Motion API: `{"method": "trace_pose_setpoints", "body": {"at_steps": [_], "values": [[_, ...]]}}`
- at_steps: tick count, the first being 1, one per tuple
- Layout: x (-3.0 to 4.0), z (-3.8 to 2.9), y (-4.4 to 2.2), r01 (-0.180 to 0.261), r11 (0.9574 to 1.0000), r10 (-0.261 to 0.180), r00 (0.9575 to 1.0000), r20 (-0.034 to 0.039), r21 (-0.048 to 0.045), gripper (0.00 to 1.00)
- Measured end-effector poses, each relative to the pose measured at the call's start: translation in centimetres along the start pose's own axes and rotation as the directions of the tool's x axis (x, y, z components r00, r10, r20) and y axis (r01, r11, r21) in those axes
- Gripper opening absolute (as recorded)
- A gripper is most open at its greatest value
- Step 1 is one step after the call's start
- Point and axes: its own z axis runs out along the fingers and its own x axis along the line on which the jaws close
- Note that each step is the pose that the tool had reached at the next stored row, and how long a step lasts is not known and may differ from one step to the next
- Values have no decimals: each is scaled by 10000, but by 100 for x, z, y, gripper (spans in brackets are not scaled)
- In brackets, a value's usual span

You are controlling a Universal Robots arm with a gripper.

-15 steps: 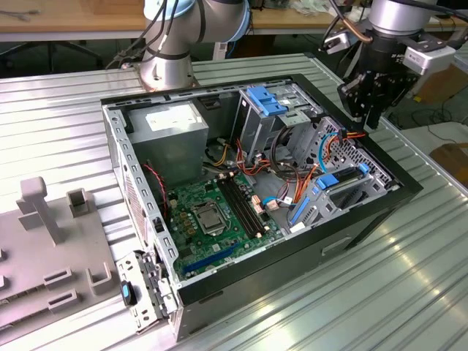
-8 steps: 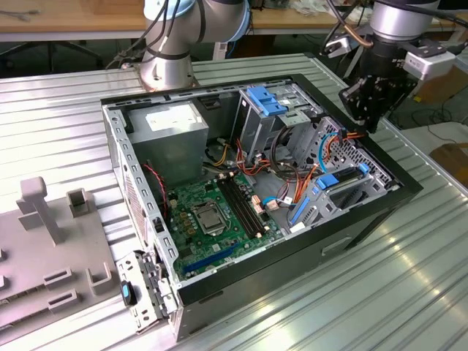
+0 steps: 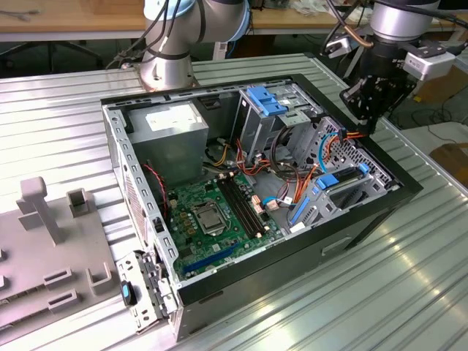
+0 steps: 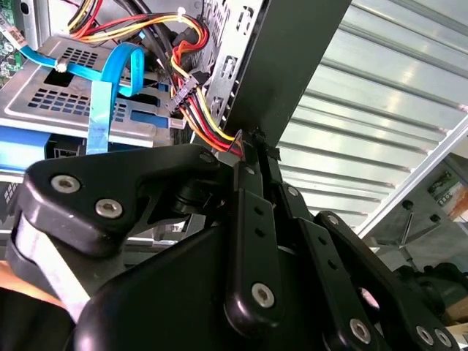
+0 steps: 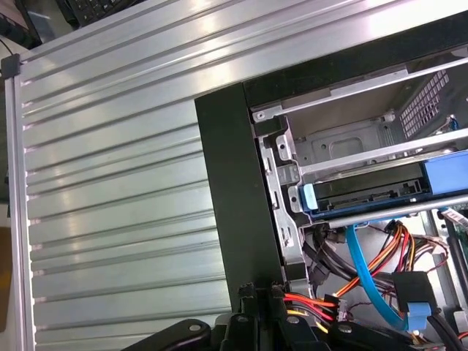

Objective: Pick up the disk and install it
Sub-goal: 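Insert the first disk wire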

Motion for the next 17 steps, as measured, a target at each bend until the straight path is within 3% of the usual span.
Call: {"method": "trace_pose_setpoints", "body": {"at_steps": [4,11,13,15,17], "values": [[15,-59,6,0,10000,0,10000,0,0,16],[13,-63,11,-248,9997,248,9997,27,-65,16],[-10,-66,30,-262,9996,262,9997,29,-68,16],[-84,-79,77,-263,9996,263,9996,29,-68,16],[-87,-77,78,-563,9983,564,9984,60,-146,16]]}}
